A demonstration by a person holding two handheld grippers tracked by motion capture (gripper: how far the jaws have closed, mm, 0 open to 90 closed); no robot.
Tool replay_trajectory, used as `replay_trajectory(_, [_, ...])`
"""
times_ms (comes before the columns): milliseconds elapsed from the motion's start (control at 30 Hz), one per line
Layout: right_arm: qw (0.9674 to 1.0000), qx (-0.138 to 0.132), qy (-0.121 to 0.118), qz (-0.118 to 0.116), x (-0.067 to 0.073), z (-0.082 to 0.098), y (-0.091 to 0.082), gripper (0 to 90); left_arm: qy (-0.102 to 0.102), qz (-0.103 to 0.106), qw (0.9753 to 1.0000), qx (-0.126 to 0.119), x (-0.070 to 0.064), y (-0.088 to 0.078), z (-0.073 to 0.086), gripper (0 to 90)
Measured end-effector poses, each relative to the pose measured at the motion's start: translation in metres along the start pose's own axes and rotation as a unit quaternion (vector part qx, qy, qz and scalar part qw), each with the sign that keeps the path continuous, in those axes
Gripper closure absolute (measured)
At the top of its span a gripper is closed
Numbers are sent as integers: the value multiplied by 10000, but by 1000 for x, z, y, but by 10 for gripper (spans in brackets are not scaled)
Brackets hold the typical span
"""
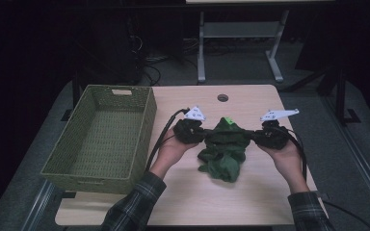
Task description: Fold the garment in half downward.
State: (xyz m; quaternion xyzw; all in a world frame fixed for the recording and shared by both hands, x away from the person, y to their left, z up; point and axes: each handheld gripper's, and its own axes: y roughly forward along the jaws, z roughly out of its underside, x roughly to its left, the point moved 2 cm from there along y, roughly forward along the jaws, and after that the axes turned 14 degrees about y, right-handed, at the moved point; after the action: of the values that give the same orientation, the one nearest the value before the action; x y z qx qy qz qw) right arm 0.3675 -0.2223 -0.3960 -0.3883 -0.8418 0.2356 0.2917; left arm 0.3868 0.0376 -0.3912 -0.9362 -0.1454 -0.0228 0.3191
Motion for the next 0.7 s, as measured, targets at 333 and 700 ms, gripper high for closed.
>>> replay_trajectory(333, [9997, 5, -72, -229, 20, 32, -4, 879, 214, 92, 9997, 33, -29, -3, 17, 868])
replay_trajectory(700, [9988, 202, -70, -429, 34, 68, -3, 879, 327, 356, 9987, 179, -50, 0, 35, 868])
